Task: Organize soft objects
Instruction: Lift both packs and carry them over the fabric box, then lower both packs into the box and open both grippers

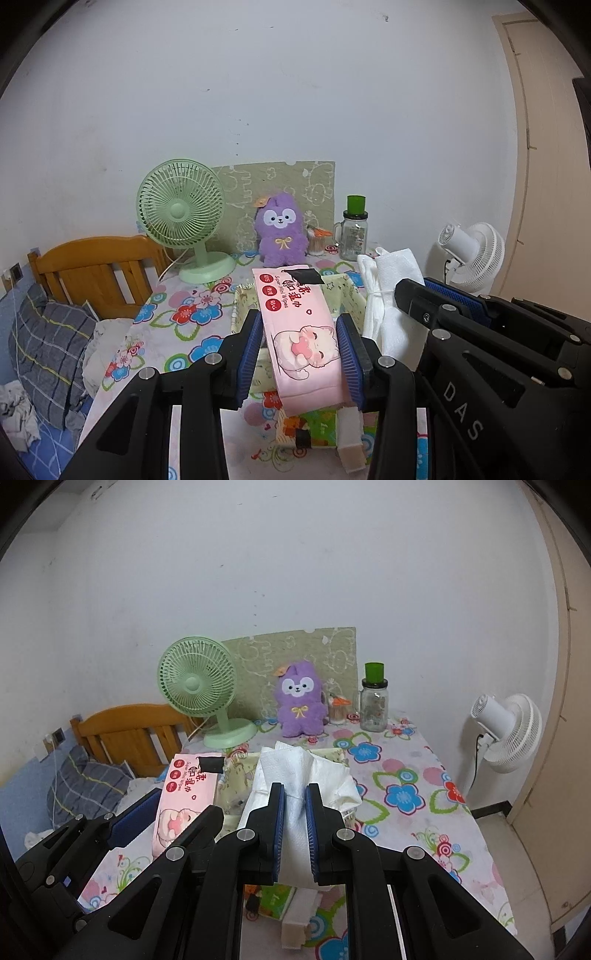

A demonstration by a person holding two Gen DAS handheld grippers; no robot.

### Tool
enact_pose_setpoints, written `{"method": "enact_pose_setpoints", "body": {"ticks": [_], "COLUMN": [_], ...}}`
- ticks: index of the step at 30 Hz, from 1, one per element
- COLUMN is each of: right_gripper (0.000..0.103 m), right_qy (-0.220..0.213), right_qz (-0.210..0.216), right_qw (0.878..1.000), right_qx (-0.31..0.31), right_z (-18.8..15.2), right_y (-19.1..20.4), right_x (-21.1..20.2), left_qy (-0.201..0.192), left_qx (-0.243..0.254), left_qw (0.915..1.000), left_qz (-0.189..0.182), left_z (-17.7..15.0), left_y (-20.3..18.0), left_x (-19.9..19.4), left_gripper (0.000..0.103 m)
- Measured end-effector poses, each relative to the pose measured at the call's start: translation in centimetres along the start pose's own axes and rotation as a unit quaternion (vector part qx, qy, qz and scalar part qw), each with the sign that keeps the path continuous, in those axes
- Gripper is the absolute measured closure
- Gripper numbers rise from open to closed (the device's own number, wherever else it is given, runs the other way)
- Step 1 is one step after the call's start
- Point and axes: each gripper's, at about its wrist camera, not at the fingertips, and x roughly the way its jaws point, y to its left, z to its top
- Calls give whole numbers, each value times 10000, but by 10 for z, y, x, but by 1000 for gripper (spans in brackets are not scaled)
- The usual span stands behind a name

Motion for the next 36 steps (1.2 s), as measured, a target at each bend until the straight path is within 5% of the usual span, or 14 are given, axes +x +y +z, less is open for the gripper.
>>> {"method": "enact_pose_setpoints", "body": {"ticks": [36], "right_gripper": [88], "right_qy": [736], "right_qz": [146], "right_qw": [9972], "right_qx": [3], "right_z": [39], "right_y": [-4], "right_x": [163], "left_qy": [649], "left_qx": [-268], "left_qw": [9975], "left_qz": [36], "left_z": [23], "left_y": [42], "left_x": [152], "left_gripper": [61]}}
